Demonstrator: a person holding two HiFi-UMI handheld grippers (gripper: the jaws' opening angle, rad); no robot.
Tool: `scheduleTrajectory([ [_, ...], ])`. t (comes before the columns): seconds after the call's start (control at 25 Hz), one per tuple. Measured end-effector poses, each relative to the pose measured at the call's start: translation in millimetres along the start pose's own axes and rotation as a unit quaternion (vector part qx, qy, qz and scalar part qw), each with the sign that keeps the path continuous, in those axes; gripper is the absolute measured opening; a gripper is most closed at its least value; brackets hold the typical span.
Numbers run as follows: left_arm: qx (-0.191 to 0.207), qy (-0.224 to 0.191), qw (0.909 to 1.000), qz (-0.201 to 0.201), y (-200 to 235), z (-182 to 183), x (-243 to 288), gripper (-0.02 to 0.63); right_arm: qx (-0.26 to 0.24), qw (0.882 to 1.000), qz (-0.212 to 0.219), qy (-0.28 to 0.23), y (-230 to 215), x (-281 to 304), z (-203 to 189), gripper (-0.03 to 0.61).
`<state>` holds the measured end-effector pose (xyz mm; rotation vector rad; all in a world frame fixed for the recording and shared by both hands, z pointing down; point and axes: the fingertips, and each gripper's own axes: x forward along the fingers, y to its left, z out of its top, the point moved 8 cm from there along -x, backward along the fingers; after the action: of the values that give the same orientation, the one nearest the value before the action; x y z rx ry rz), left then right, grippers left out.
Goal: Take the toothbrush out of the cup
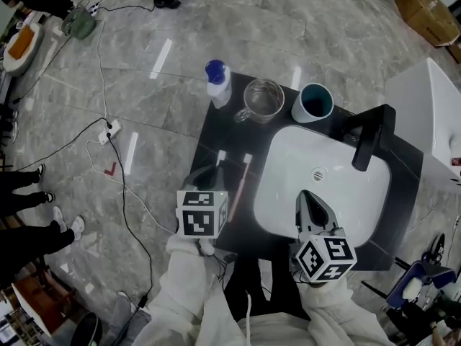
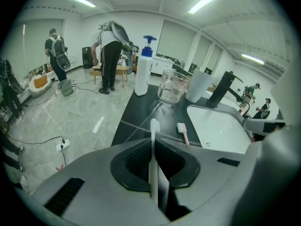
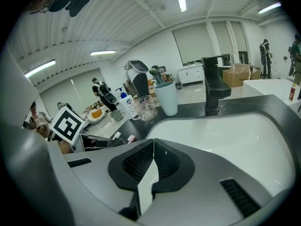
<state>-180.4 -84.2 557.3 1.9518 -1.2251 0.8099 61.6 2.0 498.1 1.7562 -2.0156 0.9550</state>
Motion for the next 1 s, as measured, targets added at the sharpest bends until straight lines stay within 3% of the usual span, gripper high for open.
scheduleTrajectory([
  [1.0,-0.01,-0.036,0.9993,0.002,-15.0,5.3,-36.8,0.02,-0.01,1.0,0.009,-0.012,-1.3,-21.9,1.6,0.023],
])
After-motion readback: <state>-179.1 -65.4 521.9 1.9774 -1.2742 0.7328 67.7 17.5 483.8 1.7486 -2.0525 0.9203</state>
